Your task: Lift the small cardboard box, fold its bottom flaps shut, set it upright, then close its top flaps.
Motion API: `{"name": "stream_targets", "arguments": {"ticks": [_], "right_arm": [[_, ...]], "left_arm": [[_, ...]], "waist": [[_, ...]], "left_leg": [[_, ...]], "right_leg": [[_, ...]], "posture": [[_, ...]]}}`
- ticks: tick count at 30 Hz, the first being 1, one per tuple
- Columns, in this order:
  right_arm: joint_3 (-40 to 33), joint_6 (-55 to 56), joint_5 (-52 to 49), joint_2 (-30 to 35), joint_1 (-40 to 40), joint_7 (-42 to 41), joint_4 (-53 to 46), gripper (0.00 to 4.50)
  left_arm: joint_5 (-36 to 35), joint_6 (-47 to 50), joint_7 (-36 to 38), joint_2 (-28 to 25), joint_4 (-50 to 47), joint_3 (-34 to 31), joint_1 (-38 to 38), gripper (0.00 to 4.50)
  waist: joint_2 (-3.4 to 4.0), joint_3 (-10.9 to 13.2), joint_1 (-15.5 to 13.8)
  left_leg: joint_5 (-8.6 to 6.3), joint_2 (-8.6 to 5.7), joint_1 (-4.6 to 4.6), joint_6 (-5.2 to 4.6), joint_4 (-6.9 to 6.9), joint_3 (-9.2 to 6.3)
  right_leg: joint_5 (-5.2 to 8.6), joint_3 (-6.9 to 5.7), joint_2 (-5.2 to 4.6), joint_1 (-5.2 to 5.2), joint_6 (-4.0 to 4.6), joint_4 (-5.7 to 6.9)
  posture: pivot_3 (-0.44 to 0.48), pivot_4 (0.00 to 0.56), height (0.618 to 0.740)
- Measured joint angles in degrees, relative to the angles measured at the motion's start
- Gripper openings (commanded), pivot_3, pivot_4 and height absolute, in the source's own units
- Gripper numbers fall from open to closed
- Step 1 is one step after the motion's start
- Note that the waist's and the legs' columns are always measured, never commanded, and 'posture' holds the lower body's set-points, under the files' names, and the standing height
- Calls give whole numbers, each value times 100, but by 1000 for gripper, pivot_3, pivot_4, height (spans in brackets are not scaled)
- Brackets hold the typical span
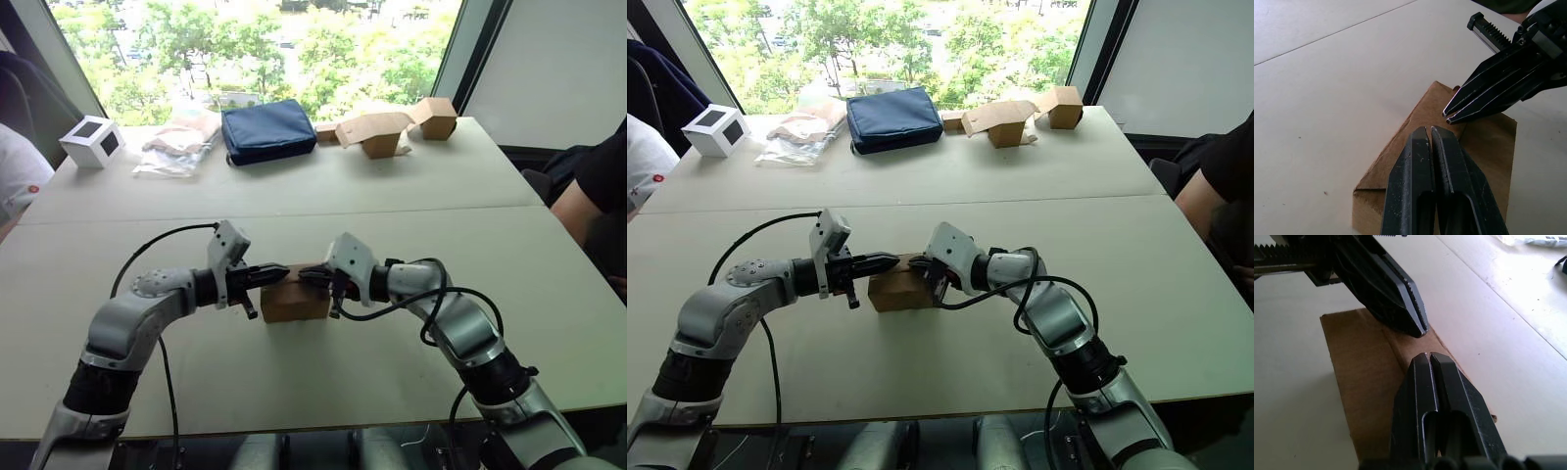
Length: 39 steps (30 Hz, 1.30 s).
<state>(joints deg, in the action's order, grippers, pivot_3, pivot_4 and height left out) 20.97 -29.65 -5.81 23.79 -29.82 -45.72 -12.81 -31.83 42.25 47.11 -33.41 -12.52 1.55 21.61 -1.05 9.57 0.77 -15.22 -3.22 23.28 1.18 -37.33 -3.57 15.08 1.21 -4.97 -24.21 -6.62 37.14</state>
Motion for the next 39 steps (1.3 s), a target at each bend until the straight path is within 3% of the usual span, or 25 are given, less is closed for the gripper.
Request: {"name": "stream_targets", "arguments": {"ticks": [10,14,17,21,27,33,39], "right_arm": [[16,202,41,-74,10,30,116,0],[-677,151,-628,-378,83,62,72,0],[-1480,-204,-1445,-450,281,126,-338,0],[-2300,-809,-2231,-146,785,218,-815,0],[-2602,-1098,-2437,653,2137,146,-1170,0],[-2631,-936,-2362,964,2547,126,-1145,0],[-2615,-851,-2363,1049,2543,79,-1034,0]], "left_arm": [[114,-126,4,-2,-52,20,-137,112],[-37,-293,-317,249,-267,-481,-341,112],[-476,-124,-329,-1,-591,-1136,-724,112],[-852,204,-344,-403,-885,-1895,-1517,112],[-990,313,-269,-549,-1294,-2291,-2992,112],[-921,41,-233,-480,-1283,-2311,-3523,112],[-1138,27,-303,-311,-1205,-2365,-3652,112]], "waist": [[0,0,0],[0,0,-3],[0,0,-1],[1,0,-2],[3,-2,-26],[8,-2,-16],[8,-2,-34]], "left_leg": [[0,0,-1,0,0,0],[0,1,0,0,0,-1],[-4,5,1,-7,5,-3],[-11,5,-1,-18,7,-2],[-19,4,-12,-31,10,-2],[-23,11,-85,-35,31,0],[-26,14,-83,-40,29,-1]], "right_leg": [[0,0,0,2,0,0],[0,1,-2,0,0,0],[0,3,-7,0,0,-3],[0,3,-8,2,1,-6],[2,6,-20,24,3,-18],[13,2,-20,102,24,-53],[11,-3,-21,116,22,-81]], "posture": [[0,150,740],[0,150,740],[0,150,740],[0,150,740],[0,150,740],[0,150,740],[0,150,740]]}}
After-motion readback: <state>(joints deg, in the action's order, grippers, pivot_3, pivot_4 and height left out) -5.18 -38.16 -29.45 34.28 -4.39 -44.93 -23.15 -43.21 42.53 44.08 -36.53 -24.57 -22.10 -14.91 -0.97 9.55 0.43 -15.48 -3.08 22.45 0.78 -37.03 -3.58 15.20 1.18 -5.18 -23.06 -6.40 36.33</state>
